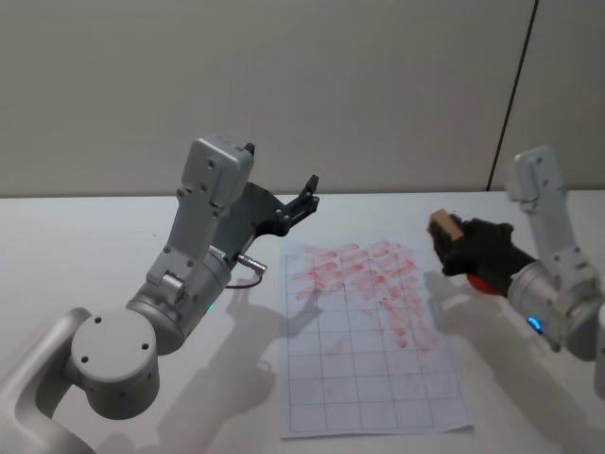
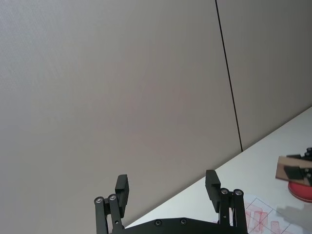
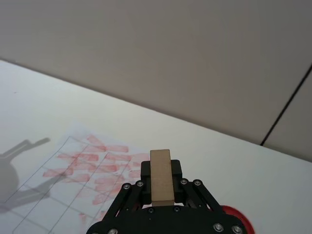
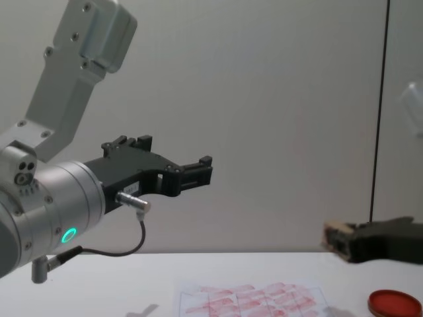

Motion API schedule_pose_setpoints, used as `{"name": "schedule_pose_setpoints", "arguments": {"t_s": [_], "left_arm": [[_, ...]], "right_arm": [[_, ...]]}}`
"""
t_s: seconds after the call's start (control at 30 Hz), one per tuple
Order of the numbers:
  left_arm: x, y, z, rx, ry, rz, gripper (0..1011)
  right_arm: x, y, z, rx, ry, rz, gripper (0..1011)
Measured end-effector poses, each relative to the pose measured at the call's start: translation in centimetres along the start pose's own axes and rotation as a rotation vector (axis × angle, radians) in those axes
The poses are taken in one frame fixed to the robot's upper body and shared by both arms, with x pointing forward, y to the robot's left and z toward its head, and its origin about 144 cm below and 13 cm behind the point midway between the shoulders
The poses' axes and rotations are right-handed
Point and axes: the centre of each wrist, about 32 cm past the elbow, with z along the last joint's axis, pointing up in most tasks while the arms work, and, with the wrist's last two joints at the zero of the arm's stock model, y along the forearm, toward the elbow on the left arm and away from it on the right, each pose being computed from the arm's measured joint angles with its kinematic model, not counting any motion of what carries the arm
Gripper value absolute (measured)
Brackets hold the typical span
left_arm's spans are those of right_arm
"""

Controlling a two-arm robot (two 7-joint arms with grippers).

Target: Use the one hand to pick up the stamp and affix it onto the A4 paper.

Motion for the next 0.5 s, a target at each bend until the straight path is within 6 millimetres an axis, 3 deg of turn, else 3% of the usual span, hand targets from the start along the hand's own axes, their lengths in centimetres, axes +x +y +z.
{"name": "schedule_pose_setpoints", "arguments": {"t_s": [0.5], "left_arm": [[0.0, 0.0, 0.0, 0.000, 0.000, 0.000, 1001]], "right_arm": [[-3.5, 0.8, -0.7, -0.092, -0.048, 0.129, 220]]}}
